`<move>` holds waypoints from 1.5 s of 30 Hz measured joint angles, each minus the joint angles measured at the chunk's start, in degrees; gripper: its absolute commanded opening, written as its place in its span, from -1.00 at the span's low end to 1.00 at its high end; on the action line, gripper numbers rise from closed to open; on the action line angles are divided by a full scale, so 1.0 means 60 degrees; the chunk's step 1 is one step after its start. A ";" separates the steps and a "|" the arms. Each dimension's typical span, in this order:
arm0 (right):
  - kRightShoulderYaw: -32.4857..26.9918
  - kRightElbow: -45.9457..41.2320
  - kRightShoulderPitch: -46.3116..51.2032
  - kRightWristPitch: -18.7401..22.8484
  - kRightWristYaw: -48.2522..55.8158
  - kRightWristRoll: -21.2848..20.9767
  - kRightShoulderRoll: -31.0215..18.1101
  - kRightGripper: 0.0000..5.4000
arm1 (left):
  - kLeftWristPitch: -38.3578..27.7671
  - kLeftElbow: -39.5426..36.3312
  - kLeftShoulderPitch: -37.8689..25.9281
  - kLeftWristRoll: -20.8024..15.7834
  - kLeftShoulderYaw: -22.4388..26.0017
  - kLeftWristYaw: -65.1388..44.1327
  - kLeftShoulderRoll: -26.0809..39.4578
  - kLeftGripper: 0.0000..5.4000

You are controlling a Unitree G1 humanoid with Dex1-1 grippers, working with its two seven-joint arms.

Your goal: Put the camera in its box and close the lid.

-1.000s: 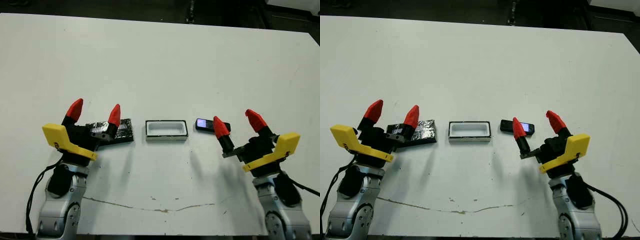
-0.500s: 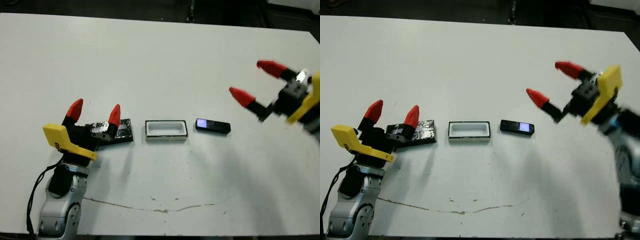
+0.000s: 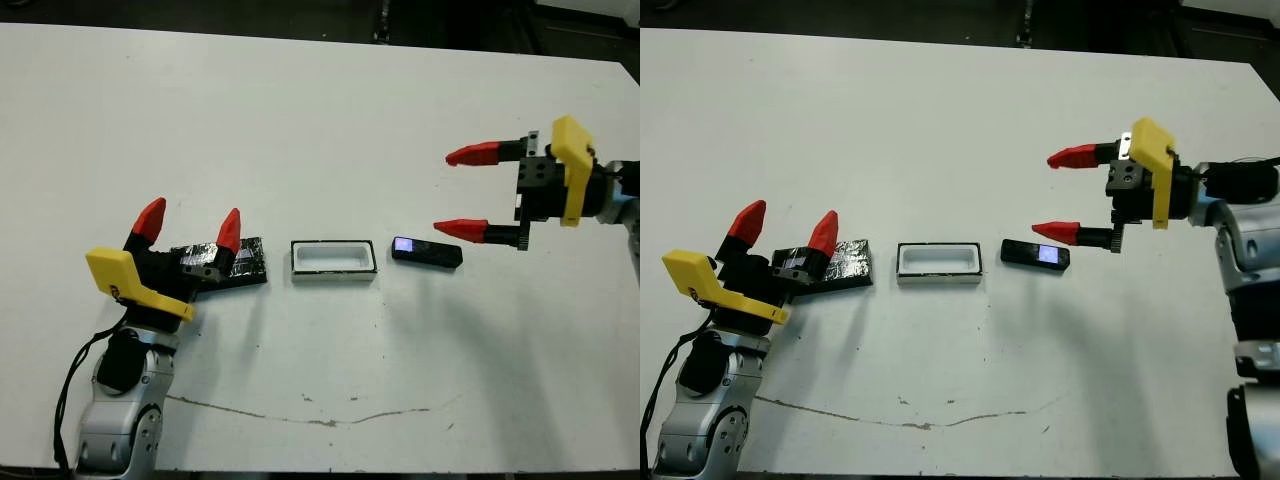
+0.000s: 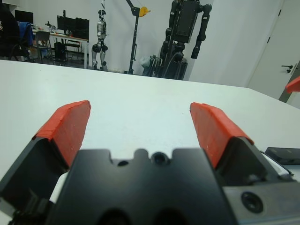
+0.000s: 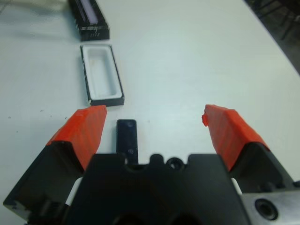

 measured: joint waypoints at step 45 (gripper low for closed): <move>0.1537 0.1378 -0.0222 0.0563 -0.0224 -0.2094 0.1014 0.93 | 0.0031 0.0009 0.0051 0.0022 -0.0033 0.0073 -0.0056 1.00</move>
